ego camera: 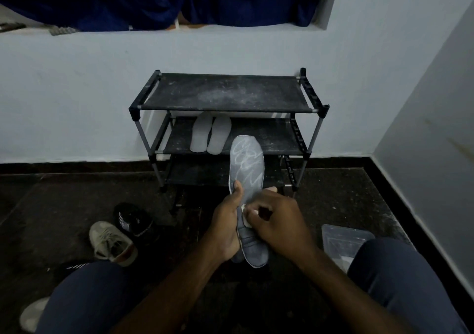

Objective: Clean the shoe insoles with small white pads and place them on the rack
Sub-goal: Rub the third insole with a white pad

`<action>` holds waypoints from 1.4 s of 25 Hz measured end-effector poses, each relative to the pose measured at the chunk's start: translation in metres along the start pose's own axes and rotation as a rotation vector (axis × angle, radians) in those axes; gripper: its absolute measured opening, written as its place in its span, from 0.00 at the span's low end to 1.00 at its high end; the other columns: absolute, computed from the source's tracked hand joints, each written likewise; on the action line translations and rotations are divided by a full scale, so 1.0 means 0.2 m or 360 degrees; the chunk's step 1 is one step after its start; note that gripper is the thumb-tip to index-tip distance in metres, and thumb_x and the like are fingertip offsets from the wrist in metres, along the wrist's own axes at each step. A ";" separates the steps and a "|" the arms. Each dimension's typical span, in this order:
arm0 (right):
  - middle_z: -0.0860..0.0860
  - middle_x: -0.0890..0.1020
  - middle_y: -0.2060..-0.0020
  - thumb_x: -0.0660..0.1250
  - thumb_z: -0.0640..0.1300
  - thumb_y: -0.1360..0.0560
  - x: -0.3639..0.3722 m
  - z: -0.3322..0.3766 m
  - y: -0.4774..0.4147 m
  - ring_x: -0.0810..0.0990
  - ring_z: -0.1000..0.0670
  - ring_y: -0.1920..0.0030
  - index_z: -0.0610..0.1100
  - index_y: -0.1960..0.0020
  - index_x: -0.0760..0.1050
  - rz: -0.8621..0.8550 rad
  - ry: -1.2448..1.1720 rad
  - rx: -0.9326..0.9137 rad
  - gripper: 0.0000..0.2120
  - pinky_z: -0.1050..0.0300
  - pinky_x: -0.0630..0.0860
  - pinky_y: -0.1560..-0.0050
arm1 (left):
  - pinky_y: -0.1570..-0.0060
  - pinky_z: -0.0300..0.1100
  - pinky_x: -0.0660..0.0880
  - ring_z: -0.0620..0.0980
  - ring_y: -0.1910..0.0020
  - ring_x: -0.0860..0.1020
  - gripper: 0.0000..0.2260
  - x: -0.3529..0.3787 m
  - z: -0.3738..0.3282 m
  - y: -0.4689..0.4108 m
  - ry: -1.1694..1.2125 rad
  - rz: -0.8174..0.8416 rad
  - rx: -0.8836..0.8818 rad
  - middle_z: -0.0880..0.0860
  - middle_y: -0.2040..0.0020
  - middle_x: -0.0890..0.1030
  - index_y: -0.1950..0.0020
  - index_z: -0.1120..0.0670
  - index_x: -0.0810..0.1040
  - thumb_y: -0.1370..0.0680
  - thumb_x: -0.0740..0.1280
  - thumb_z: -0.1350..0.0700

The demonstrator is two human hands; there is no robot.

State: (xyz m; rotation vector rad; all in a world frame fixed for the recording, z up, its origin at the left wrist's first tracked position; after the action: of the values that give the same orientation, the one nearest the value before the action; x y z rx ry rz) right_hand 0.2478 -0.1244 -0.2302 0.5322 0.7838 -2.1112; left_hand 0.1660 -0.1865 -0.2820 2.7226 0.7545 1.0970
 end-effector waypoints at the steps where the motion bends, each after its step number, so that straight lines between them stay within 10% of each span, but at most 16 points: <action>1: 0.57 0.82 0.62 0.72 0.39 0.26 -0.01 -0.02 -0.01 0.81 0.57 0.60 0.47 0.61 0.82 -0.0016 0.0010 0.0031 0.07 0.53 0.78 0.57 | 0.32 0.50 0.75 0.60 0.31 0.77 0.31 0.01 -0.01 0.01 0.0005 0.0017 0.0002 0.65 0.32 0.77 0.29 0.65 0.73 0.15 0.52 0.40; 5: 0.58 0.81 0.61 0.73 0.40 0.26 -0.08 -0.08 -0.04 0.80 0.59 0.60 0.49 0.60 0.83 -0.0215 0.0057 0.0119 0.06 0.56 0.79 0.57 | 0.44 0.49 0.82 0.58 0.40 0.83 0.26 0.01 -0.01 0.01 0.0012 -0.0042 0.0031 0.65 0.38 0.81 0.32 0.62 0.77 0.16 0.55 0.42; 27: 0.56 0.82 0.60 0.72 0.42 0.25 0.07 0.02 0.02 0.80 0.58 0.60 0.46 0.55 0.83 0.0181 0.0019 -0.0066 0.02 0.58 0.77 0.57 | 0.28 0.51 0.71 0.58 0.30 0.76 0.34 -0.05 0.01 -0.02 -0.0027 -0.0080 -0.0080 0.64 0.32 0.78 0.29 0.64 0.74 0.17 0.50 0.36; 35: 0.56 0.82 0.60 0.74 0.40 0.25 -0.06 -0.12 -0.03 0.81 0.59 0.59 0.49 0.56 0.85 -0.0166 0.0043 0.0152 0.04 0.57 0.78 0.55 | 0.52 0.49 0.83 0.58 0.50 0.84 0.18 -0.02 0.01 0.00 0.0046 -0.0119 -0.0033 0.64 0.45 0.83 0.37 0.66 0.79 0.19 0.64 0.54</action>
State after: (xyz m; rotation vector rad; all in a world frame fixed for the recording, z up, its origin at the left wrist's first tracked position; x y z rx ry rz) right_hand 0.2524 -0.0983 -0.2384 0.5832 0.7430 -2.2504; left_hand 0.1649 -0.1887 -0.2848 2.6439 0.8374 1.1235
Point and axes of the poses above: each hand's wrist, its own y-axis away from the middle knuckle, its own x-axis out of the palm, z = x × y, the point moved 6 cm from there along -y, towards the middle knuckle
